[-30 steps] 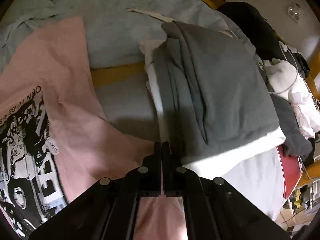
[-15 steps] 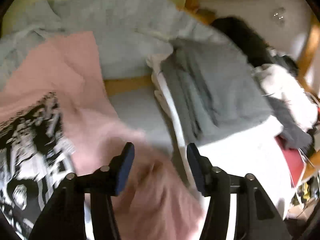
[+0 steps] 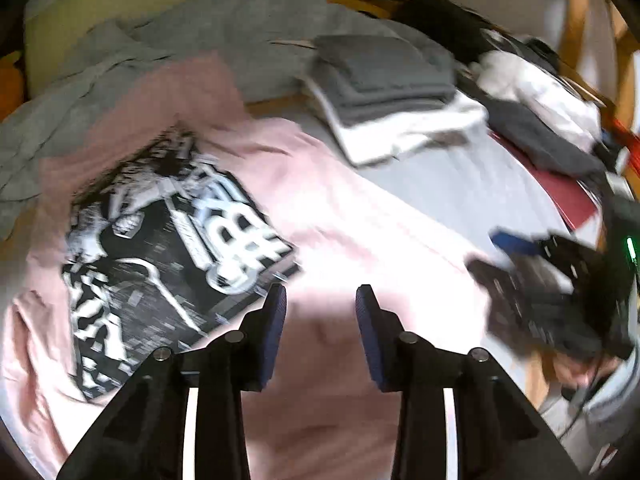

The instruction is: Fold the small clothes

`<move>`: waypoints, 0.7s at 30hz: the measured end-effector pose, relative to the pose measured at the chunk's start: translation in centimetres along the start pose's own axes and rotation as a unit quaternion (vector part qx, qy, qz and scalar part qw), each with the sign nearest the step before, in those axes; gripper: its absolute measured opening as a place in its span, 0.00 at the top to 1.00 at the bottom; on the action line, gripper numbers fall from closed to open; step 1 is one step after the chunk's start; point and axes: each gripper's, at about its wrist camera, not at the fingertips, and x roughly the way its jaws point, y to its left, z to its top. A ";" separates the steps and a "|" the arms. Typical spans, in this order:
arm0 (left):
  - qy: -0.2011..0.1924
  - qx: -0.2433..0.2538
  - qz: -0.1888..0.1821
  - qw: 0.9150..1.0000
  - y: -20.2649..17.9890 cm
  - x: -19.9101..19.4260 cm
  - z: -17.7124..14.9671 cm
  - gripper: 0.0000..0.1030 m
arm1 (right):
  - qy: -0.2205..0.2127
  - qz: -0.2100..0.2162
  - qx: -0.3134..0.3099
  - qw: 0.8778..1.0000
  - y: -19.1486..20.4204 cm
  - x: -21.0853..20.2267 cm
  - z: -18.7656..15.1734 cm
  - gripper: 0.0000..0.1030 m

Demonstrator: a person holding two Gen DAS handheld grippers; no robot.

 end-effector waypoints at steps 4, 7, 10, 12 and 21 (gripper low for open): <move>0.016 -0.040 -0.019 0.999 0.1 2.4 -0.7 0.67 | -0.006 -0.040 0.020 0.999 -1.4 0.1 0.1 0.51; 0.034 -0.049 -0.018 0.998 0.3 3.9 -1.4 0.71 | -0.008 -0.011 0.045 0.999 -2.6 -0.4 0.1 0.54; 0.026 -0.075 -0.037 0.996 0.7 4.0 -1.9 0.98 | -0.016 -0.026 0.037 0.999 -2.8 -0.8 0.0 0.54; -0.018 -0.060 -0.018 0.998 0.1 2.2 -1.9 0.98 | 0.000 -0.036 0.036 0.999 -2.8 -0.1 0.1 0.60; 0.001 -0.041 0.014 0.999 -0.2 1.4 -3.3 0.94 | -0.034 0.070 0.057 0.995 -2.8 -2.1 0.5 0.66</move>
